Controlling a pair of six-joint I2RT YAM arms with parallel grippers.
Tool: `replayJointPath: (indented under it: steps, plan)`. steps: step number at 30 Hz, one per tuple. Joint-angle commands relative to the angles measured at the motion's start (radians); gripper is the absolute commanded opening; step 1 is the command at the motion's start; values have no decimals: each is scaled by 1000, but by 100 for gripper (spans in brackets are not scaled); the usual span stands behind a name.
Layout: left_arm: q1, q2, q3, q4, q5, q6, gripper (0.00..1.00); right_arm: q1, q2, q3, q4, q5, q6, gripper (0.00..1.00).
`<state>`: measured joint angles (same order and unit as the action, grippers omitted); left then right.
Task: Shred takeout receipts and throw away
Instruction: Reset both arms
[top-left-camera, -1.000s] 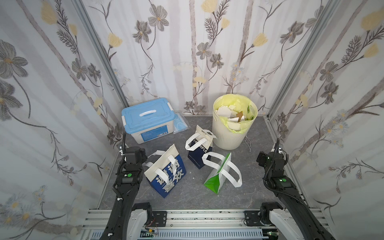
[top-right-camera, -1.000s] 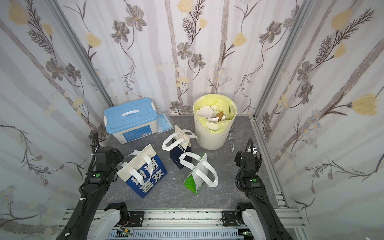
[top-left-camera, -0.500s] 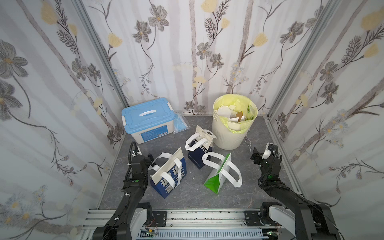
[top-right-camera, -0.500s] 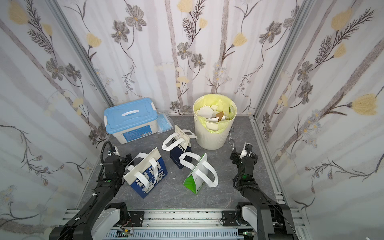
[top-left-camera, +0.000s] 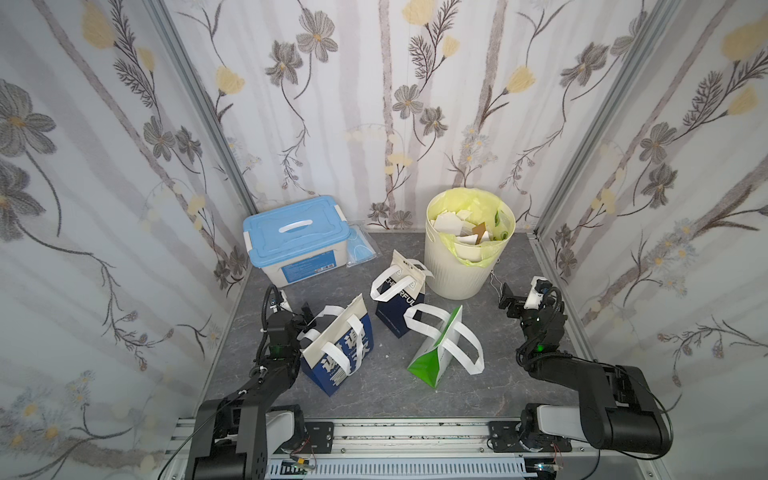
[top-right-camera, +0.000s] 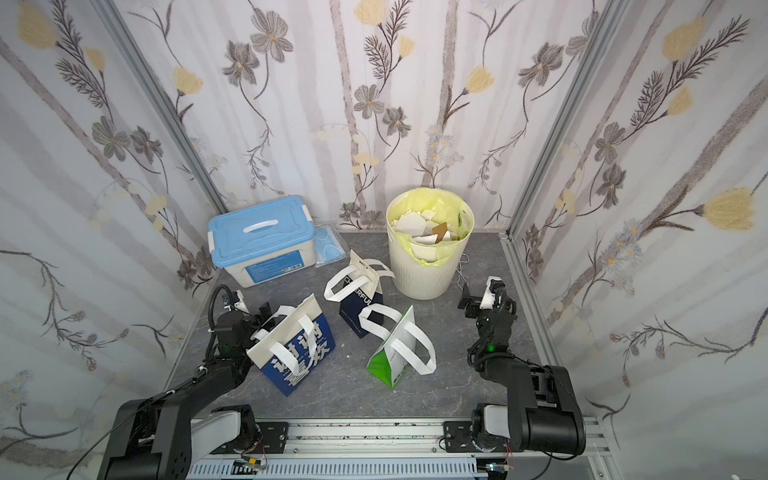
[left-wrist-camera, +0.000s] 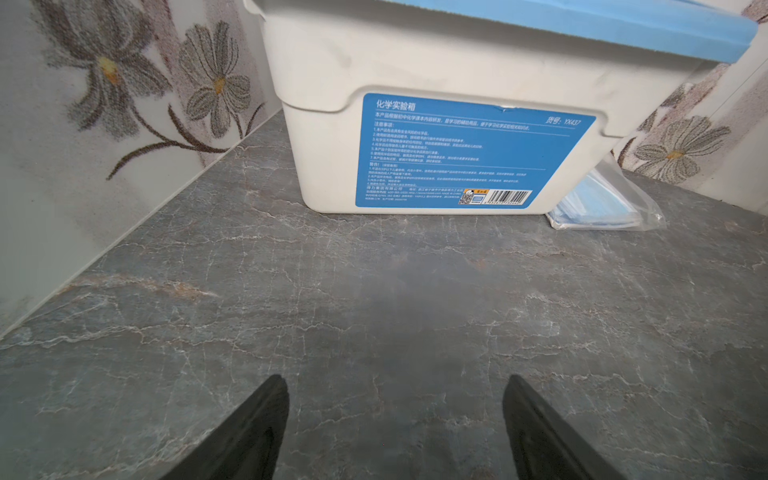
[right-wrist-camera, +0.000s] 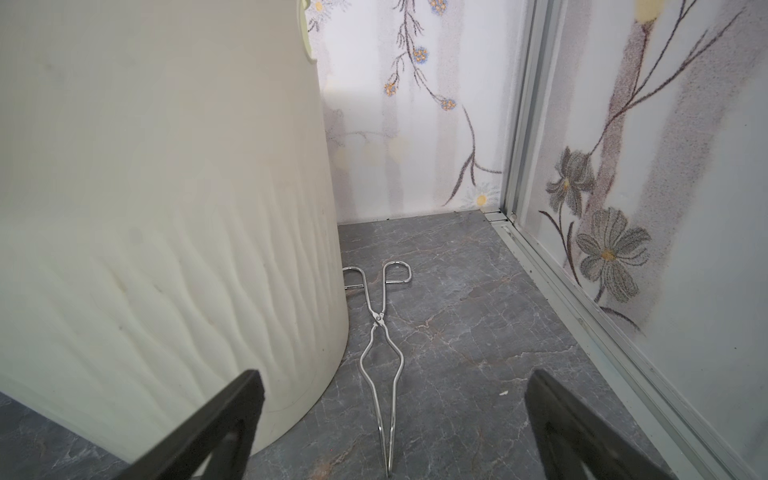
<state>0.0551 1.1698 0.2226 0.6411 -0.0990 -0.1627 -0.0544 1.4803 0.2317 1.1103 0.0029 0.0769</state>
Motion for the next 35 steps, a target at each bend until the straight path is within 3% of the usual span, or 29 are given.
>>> replayJointPath:
  steps: [1,7,16,21,31,35]
  plan:
    - [2,58,16,175,22,44,84,0,2,-1,70,-14,-1,100]
    - [1,165,49,260,47,80,85,2,0,-3,72,-12,-3,100]
    - [-2,421,29,571,69,77,86,4,0,-3,71,-9,-5,100]
    - [-13,394,78,428,41,78,87,5,0,-2,72,-7,-5,100]
    - [-33,402,103,394,-8,89,92,13,15,21,40,6,-9,100]
    - [-35,401,108,381,-14,89,100,13,2,2,65,6,-9,100]
